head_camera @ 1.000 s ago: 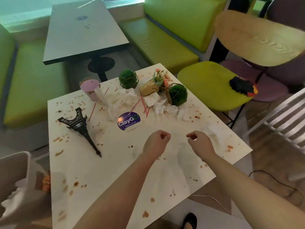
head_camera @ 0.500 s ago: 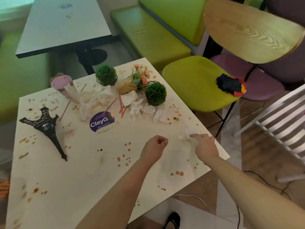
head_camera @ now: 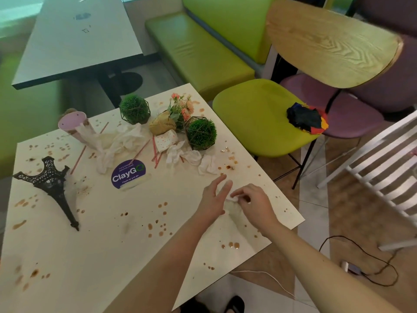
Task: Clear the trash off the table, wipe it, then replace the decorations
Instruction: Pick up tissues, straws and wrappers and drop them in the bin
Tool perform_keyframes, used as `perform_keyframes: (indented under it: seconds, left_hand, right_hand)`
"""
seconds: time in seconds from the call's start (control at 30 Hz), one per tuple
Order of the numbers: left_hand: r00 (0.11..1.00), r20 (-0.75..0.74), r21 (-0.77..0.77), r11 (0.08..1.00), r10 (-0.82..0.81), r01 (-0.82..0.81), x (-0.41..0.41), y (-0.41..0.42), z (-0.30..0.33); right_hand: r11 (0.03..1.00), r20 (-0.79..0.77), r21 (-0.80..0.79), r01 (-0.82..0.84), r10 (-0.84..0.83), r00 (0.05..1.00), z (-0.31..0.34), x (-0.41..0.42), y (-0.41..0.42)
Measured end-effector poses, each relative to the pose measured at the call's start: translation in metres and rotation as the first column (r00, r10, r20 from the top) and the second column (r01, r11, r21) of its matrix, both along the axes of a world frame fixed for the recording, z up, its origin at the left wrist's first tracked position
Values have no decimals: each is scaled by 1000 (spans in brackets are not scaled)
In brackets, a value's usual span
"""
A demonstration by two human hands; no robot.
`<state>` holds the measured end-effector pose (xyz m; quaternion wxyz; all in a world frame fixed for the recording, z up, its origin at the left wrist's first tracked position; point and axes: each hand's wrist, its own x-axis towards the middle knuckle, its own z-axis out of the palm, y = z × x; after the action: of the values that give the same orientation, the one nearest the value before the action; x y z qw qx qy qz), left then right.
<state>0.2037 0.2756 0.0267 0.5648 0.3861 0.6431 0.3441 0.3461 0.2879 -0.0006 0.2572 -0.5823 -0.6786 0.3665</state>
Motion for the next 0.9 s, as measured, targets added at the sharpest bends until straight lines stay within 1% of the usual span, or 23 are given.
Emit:
perform_keyframes:
  seconds: [0.03, 0.1, 0.13, 0.17, 0.27, 0.37, 0.43, 0.53, 0.63, 0.67, 0.73, 0.77, 0.83, 0.9]
  left_hand:
    - [999, 43, -9, 1000, 9, -9, 0, 2, 4]
    - [995, 101, -46, 999, 17, -12, -3, 4, 7]
    - [993, 119, -60, 998, 27, -20, -6, 4, 6]
    - [990, 134, -70, 997, 41, -32, -9, 5, 5]
    - [977, 186, -79, 993, 100, -87, -19, 11, -2]
    - [953, 249, -124, 981, 174, -146, -30, 20, -4]
    - [959, 209, -135, 977, 190, -164, -38, 27, -3]
    - [957, 93, -129, 956, 275, -262, -54, 43, -6]
    - [951, 6, -160, 939, 309, -305, -72, 58, -8]
    - [952, -24, -164, 938, 306, -306, -79, 62, -11]
    - [953, -82, -145, 942, 293, -302, -92, 69, -16]
    - [951, -102, -134, 944, 291, -303, -97, 71, -19]
    - [947, -125, -117, 943, 297, -311, -106, 74, -28]
    - [946, -125, -114, 943, 298, -312, -111, 77, -35]
  right_hand:
    - [1000, -98, -21, 20, -22, 995, 6, -7, -1]
    - [991, -298, -102, 86, -113, 948, 16, -18, -3]
    - [986, -353, -125, 114, -152, 923, 18, -24, -3]
    - [981, -370, -132, 141, -181, 911, 19, -30, -1]
    - [972, -312, -111, 208, -233, 921, 18, -44, 6]
    - [974, -275, -130, 187, -216, 937, 19, -55, 15]
    - [981, -262, -137, 138, -171, 950, 21, -61, 23]
    - [989, -231, -116, 88, -113, 966, 24, -71, 41]
    - [993, -135, -51, 107, -113, 984, 16, -82, 68]
    - [995, -75, -37, 93, -96, 993, 11, -87, 77]
    - [1000, 97, -6, 15, -15, 995, 1, -95, 93]
    - [999, 191, -1, -45, 45, 980, -3, -98, 99]
    - [988, 369, -23, -153, 151, 917, -11, -103, 109]
    - [976, 496, -59, -209, 210, 843, -19, -107, 116]
